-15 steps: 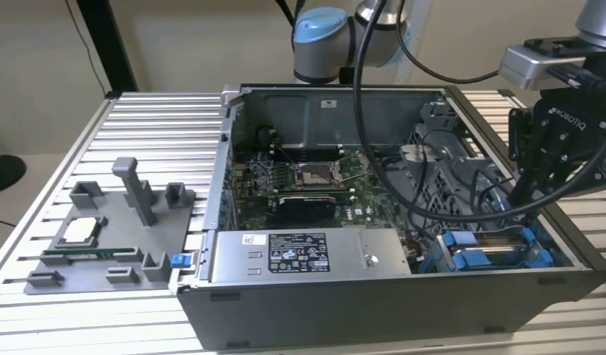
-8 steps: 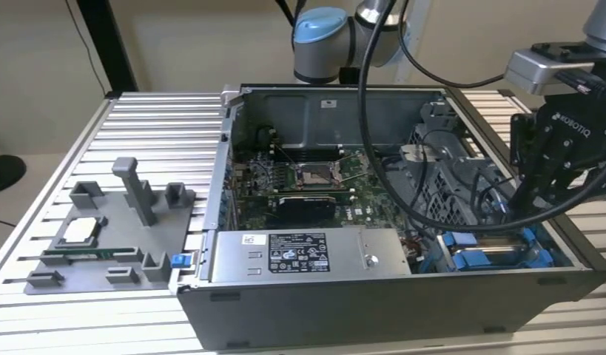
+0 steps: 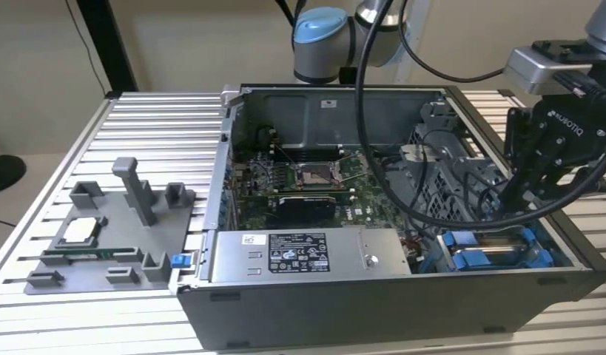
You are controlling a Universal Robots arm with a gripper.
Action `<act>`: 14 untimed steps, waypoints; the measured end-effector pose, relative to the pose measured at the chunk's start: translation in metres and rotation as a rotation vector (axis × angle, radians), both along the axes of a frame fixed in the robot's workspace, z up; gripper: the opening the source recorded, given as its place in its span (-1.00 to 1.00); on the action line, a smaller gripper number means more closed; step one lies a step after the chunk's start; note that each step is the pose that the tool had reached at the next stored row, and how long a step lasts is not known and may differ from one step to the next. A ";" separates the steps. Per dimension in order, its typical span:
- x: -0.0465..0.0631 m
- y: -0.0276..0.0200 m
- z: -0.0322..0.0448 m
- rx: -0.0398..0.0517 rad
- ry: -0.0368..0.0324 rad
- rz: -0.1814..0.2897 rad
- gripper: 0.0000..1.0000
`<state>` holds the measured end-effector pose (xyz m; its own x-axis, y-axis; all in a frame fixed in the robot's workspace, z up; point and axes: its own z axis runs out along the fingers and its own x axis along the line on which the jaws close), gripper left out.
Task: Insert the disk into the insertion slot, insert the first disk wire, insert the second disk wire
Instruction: 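Insert the first disk wire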
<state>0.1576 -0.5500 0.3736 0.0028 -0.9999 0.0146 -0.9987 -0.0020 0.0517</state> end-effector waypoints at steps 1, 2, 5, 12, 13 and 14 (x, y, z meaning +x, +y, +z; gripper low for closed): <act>0.000 -0.0002 -0.0002 0.0054 0.0000 -0.001 -1.00; 0.001 -0.0006 -0.0003 0.0083 0.0000 -0.002 -1.00; 0.005 -0.0029 -0.0003 0.0090 0.0037 -0.002 -1.00; 0.017 -0.0065 -0.0022 0.0089 0.0471 -0.002 -1.00; 0.018 -0.0068 -0.0029 0.0089 0.0526 -0.002 -1.00; 0.020 -0.0070 -0.0037 0.0090 0.0569 -0.002 -1.00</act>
<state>0.1774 -0.5570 0.3699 0.0009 -1.0000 0.0054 -0.9941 -0.0003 0.1084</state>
